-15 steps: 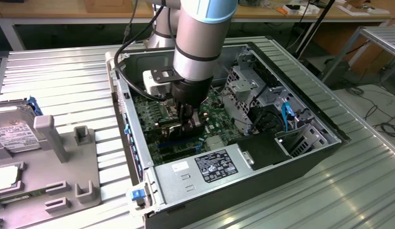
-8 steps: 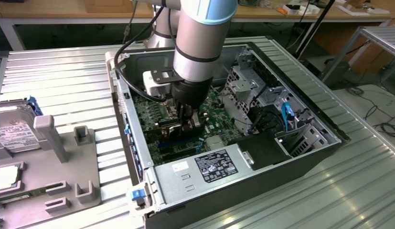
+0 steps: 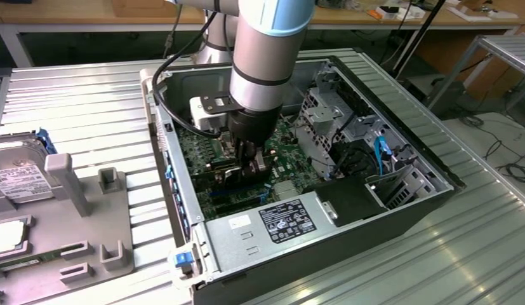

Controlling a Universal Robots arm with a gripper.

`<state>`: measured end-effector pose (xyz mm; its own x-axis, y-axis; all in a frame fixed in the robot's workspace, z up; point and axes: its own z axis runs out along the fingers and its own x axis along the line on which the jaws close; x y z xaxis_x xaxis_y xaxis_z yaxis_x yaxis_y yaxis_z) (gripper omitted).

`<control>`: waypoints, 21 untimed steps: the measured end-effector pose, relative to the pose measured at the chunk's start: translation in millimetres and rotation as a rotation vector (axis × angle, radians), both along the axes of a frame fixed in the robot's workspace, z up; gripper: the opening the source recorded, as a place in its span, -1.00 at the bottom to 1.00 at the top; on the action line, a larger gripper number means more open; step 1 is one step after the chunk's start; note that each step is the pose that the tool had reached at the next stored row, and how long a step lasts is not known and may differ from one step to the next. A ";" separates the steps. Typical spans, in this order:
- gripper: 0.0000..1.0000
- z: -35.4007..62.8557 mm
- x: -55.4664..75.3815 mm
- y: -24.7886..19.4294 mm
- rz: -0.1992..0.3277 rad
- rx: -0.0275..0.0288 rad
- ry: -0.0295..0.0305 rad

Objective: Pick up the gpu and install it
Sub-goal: 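Insert the gpu into the slot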

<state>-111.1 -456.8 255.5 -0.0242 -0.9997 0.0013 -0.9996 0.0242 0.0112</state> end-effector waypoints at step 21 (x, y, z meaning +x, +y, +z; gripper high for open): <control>-0.47 -3.7 -5.8 0.0 0.000 0.0001 -0.0082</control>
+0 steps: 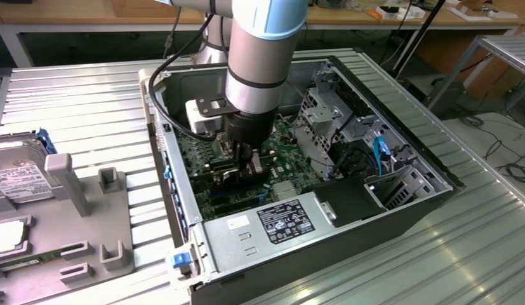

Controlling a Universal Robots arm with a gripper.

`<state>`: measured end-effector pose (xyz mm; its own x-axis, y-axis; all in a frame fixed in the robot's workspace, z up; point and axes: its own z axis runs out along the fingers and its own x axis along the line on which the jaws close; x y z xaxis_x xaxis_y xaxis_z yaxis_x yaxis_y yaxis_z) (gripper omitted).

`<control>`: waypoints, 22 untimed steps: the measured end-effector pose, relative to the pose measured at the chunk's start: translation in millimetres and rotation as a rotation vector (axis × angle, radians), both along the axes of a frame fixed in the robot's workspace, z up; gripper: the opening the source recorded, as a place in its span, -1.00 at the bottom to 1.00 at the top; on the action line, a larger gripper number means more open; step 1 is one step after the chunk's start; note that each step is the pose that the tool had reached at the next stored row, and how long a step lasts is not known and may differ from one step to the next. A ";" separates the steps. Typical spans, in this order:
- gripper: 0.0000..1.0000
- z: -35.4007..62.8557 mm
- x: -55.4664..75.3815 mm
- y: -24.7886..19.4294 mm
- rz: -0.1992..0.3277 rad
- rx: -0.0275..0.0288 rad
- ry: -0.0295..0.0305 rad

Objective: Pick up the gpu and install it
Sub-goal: 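Insert the gpu into the slot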

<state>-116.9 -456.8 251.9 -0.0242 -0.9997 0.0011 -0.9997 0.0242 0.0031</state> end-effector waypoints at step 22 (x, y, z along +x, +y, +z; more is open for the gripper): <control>0.17 -0.5 0.0 0.0 0.000 0.0002 -0.0001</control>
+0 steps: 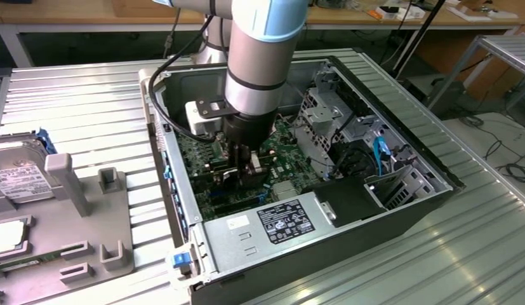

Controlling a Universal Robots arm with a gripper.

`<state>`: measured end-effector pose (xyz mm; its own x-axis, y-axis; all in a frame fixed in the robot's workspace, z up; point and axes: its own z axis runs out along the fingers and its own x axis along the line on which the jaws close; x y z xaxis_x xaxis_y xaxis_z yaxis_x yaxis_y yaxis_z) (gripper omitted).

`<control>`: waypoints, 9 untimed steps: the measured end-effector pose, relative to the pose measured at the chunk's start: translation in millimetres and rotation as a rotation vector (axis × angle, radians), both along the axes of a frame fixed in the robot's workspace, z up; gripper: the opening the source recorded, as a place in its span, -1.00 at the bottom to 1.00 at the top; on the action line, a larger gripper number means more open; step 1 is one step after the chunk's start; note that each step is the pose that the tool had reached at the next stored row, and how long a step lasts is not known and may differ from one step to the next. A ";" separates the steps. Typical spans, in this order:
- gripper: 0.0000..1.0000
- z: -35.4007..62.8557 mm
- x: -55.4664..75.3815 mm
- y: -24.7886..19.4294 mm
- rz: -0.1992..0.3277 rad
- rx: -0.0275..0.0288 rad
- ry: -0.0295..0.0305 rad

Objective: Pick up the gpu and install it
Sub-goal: 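Insert the gpu into the slot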

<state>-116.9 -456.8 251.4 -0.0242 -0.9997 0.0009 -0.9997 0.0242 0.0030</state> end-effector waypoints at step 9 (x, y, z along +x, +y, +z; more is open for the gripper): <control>0.17 34.3 0.0 0.0 -0.006 0.0000 0.0026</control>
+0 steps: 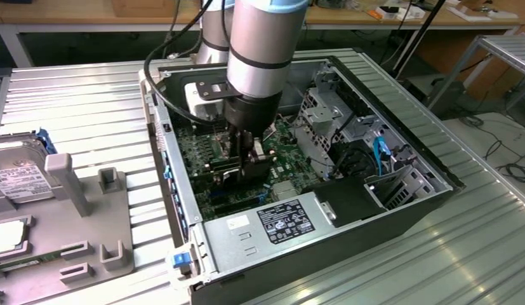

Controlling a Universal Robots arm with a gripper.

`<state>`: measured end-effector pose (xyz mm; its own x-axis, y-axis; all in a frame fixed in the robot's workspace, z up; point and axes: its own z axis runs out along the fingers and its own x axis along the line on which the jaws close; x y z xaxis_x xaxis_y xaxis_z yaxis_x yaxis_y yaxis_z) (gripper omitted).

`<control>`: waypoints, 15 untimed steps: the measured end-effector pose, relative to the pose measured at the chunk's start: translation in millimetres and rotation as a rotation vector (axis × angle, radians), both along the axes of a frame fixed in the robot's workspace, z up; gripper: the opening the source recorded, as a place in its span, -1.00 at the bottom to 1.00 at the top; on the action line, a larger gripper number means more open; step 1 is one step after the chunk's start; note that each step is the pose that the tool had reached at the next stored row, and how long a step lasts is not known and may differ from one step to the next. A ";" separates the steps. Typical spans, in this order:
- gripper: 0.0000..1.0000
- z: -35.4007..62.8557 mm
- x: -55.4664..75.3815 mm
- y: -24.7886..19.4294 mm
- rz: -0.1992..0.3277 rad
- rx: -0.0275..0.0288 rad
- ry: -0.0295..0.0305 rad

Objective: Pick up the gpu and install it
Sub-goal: 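Insert the gpu into the slot, then press down on the gpu until it lock into place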

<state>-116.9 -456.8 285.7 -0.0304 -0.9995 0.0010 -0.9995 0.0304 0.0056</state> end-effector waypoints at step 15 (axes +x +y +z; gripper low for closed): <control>0.17 14.7 0.0 0.1 -0.005 -0.0008 0.0002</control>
